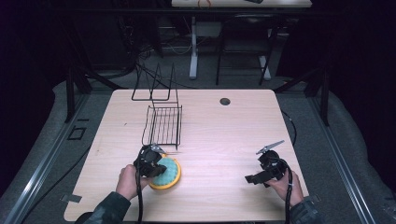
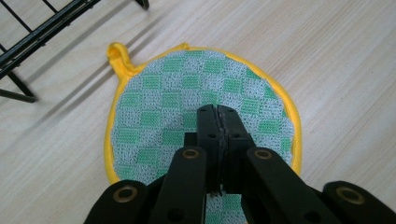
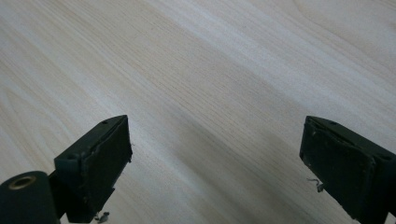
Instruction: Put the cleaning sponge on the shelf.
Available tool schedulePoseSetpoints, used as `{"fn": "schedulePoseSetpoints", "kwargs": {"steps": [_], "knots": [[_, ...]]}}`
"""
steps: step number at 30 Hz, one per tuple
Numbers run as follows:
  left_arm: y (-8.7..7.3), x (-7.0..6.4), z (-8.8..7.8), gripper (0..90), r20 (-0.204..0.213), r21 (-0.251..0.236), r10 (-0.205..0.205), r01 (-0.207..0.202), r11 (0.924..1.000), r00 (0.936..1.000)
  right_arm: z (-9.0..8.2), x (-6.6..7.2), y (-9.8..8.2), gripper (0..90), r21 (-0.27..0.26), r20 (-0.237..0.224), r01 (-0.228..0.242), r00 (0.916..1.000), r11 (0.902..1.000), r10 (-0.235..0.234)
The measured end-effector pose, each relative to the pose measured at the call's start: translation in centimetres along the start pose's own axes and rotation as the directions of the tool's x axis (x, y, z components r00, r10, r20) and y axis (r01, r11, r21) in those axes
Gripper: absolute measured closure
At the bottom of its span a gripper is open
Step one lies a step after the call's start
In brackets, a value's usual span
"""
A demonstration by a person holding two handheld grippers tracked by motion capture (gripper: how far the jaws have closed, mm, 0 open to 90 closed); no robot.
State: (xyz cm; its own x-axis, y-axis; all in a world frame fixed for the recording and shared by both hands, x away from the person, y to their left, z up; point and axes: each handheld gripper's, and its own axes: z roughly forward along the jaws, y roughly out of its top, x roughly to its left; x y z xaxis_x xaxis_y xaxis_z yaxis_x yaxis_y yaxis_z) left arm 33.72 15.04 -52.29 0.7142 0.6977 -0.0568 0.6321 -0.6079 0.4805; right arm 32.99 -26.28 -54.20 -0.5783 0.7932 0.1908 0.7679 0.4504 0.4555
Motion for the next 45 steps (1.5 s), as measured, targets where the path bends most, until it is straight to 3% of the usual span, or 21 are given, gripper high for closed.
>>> {"fn": "schedulePoseSetpoints", "kwargs": {"steps": [16, 45], "knots": [[-0.5, -0.3, -1.6, 89.6, 0.012, -0.018, 0.016, -0.015, 0.9997, 0.9998, -0.1, -0.1, 0.0, 8.3, 0.005, 0.002, 0.001, 1.0, 1.0, -0.001], [-0.1, -0.6, -3.5, 89.8, -0.022, -0.068, 0.042, -0.043, 0.9968, 0.9989, 0.0, -0.1, -0.1, 8.2, 0.009, 0.006, 0.002, 1.0, 1.0, -0.002]]}}
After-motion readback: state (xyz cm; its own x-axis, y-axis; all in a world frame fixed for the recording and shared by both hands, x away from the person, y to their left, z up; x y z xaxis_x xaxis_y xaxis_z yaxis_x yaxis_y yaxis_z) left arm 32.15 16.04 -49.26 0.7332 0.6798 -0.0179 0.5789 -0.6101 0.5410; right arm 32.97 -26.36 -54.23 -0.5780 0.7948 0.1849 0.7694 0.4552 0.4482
